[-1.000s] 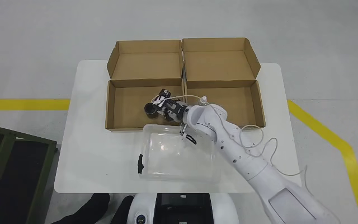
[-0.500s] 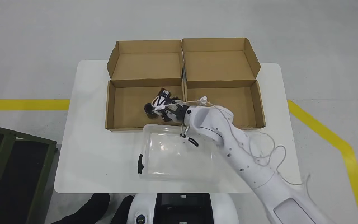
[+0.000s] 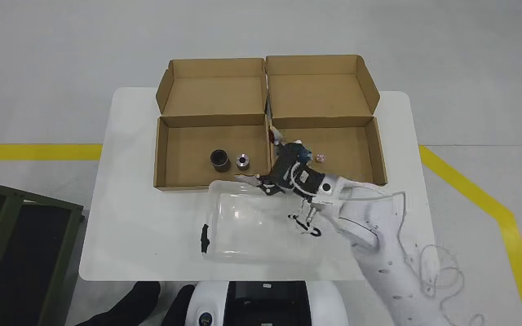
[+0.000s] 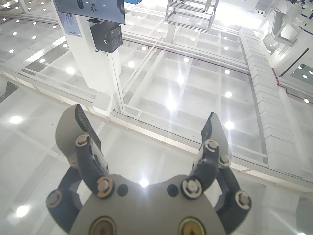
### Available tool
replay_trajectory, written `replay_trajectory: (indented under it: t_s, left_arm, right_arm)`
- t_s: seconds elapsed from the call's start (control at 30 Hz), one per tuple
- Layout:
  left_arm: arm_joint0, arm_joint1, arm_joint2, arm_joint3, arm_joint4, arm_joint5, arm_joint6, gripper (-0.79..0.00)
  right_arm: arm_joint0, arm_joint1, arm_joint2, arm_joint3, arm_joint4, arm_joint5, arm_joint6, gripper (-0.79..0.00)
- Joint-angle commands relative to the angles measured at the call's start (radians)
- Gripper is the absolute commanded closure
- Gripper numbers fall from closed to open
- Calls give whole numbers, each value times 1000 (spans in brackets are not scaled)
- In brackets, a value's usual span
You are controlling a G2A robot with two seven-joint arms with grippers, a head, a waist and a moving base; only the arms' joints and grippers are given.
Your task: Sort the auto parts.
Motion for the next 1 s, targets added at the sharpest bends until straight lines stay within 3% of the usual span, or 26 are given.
replay_trajectory:
  t_s: [0.0,0.43,0.7,0.97]
  left_arm:
    - [0,0,0,0,0,0,0,-785]
    - [0,0,0,0,0,0,0,-785]
    - [0,0,0,0,0,0,0,-785]
    - [0,0,0,0,0,0,0,-785]
  right_arm:
    - [-59,9,58,-36,-6,5,-35,-785]
    - [-385,53,395,-111,-59,-4,-323,-785]
    - [-524,66,511,-105,-94,-13,-459,-785]
    - [-580,73,561,-80,-92,-10,-537,-785]
